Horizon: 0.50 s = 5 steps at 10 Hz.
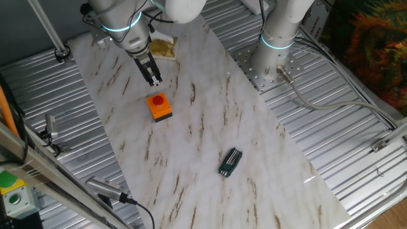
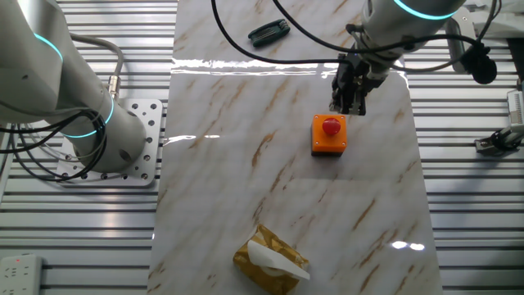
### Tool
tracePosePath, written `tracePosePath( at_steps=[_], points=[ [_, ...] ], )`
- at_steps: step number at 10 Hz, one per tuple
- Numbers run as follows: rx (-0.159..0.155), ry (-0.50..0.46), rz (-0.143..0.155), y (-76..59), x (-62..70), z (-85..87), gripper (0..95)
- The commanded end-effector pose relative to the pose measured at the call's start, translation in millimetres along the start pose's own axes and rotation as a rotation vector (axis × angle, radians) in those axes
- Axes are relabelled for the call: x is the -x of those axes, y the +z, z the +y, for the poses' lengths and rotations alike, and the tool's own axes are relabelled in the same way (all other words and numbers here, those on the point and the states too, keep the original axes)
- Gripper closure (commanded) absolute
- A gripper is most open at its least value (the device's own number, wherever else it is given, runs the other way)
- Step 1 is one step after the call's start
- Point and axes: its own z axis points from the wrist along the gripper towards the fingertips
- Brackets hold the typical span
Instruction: Pull out a napkin
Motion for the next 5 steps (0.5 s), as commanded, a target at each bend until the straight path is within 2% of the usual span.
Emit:
tracePosePath(
  at_steps=[1,5],
  points=[
    [0.0,-0.001,0.0,-0.5,-0.3,0.0,95.0],
    [0.001,-0.002,0.003,-1.6,0.3,-0.1,95.0]
  ],
)
